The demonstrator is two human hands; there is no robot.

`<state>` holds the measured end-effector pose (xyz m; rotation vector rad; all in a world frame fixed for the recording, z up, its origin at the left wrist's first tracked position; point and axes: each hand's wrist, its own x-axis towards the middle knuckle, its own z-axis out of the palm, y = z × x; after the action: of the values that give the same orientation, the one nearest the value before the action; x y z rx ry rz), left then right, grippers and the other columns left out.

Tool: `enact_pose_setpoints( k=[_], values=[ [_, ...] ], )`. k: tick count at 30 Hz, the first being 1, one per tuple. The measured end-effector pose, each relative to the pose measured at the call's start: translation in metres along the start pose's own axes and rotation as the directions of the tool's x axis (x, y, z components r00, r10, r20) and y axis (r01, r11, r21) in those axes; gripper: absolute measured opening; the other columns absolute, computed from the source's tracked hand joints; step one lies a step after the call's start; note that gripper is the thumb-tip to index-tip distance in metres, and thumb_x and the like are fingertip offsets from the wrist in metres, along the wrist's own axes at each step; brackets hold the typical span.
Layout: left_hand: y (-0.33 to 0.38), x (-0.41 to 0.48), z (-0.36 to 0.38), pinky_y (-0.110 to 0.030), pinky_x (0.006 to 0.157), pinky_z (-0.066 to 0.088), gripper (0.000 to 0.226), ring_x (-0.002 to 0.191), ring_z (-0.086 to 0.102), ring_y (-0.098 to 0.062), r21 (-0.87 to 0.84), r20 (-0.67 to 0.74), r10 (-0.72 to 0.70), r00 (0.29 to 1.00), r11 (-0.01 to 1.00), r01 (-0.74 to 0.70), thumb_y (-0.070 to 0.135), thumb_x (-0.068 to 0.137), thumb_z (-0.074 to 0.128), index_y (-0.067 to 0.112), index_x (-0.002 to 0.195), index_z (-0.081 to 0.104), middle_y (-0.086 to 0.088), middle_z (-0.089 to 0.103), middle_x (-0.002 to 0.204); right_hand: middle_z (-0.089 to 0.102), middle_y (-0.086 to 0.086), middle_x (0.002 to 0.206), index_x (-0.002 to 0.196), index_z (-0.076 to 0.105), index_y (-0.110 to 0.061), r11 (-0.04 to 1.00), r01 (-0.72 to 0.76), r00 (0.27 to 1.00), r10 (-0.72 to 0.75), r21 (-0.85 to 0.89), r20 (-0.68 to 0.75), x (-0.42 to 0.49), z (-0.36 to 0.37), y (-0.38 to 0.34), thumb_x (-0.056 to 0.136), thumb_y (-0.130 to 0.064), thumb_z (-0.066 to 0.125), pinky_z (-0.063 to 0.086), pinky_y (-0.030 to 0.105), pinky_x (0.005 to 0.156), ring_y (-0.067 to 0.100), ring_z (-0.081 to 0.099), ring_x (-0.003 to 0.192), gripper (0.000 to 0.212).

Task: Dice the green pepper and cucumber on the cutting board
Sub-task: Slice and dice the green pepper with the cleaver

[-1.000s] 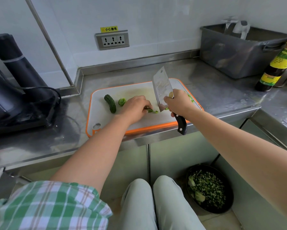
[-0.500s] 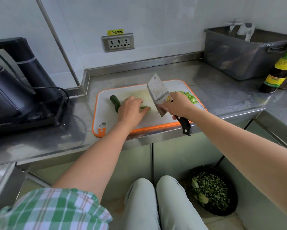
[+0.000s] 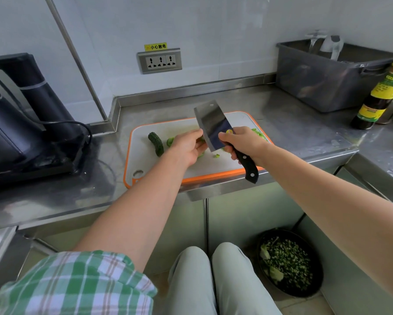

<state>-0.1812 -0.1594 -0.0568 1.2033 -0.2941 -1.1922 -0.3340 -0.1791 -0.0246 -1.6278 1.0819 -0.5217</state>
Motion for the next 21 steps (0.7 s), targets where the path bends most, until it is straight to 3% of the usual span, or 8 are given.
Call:
enact_pose_setpoints(
  k=[3,7,11,14,16,21],
  values=[
    [0.0,-0.001,-0.004,-0.026,0.057,0.055,0.011,0.074,0.064,-0.017,0.013,0.008,0.046,0.999,0.999,-0.046,0.003,0.095,0.056,0.005,0.102,0.064,-0.008,0.066,0.087,0.048,0.003,0.06,0.075,0.049,-0.01,1.0,0.011,1.0,-0.011,-0.008,-0.02,0.001,-0.002,0.001,0.099,-0.021,0.049,0.037,0.012,0.036,0.005,0.043,0.033,0.026],
    [-0.006,0.005,-0.007,-0.036,0.07,0.061,0.018,0.076,0.065,-0.027,0.316,-0.046,0.235,0.971,0.926,-0.209,-0.003,0.093,0.055,-0.005,0.108,0.066,-0.017,0.066,0.096,0.049,0.005,0.061,0.082,0.05,-0.005,1.0,0.01,0.996,-0.013,-0.027,-0.086,0.005,-0.005,0.006,0.098,-0.016,0.049,0.037,0.013,0.036,0.008,0.045,0.033,0.019],
    [-0.013,0.013,-0.001,-0.046,0.085,0.057,0.019,0.087,0.068,-0.026,0.633,0.058,0.412,0.909,0.689,-0.353,0.006,0.095,0.055,0.004,0.106,0.071,-0.012,0.071,0.101,0.051,0.006,0.062,0.075,0.046,-0.01,0.995,-0.009,0.987,-0.007,-0.098,-0.16,0.008,-0.015,0.012,0.097,-0.015,0.048,0.042,0.021,0.044,0.016,0.047,0.041,0.022],
    [-0.017,0.014,0.007,-0.032,0.09,0.052,0.018,0.099,0.067,-0.019,0.816,0.235,0.508,0.829,0.36,-0.452,0.012,0.092,0.06,0.012,0.103,0.074,-0.004,0.073,0.105,0.052,0.006,0.061,0.074,0.044,-0.014,0.991,-0.006,0.983,-0.019,-0.133,-0.183,0.009,-0.023,0.017,0.098,-0.017,0.048,0.043,0.031,0.055,0.018,0.049,0.042,0.025],
    [-0.019,0.014,0.007,-0.023,0.087,0.049,0.017,0.097,0.067,-0.016,0.854,0.31,0.508,0.804,0.222,-0.47,0.013,0.089,0.065,0.013,0.103,0.075,-0.003,0.074,0.104,0.053,0.006,0.06,0.075,0.043,-0.012,0.988,-0.005,0.982,-0.024,-0.154,-0.187,0.009,-0.027,0.021,0.098,-0.018,0.049,0.043,0.031,0.055,0.017,0.049,0.041,0.024],
    [-0.018,0.017,-0.007,-0.028,0.093,0.047,0.028,0.106,0.064,-0.02,0.88,0.38,0.486,0.787,0.073,-0.47,0.016,0.085,0.07,0.014,0.113,0.07,-0.004,0.071,0.113,0.054,0.006,0.059,0.078,0.045,-0.013,0.984,-0.007,0.981,-0.028,-0.175,-0.192,0.011,-0.028,0.025,0.097,-0.021,0.05,0.044,0.031,0.055,0.015,0.05,0.039,0.021]
  ],
)
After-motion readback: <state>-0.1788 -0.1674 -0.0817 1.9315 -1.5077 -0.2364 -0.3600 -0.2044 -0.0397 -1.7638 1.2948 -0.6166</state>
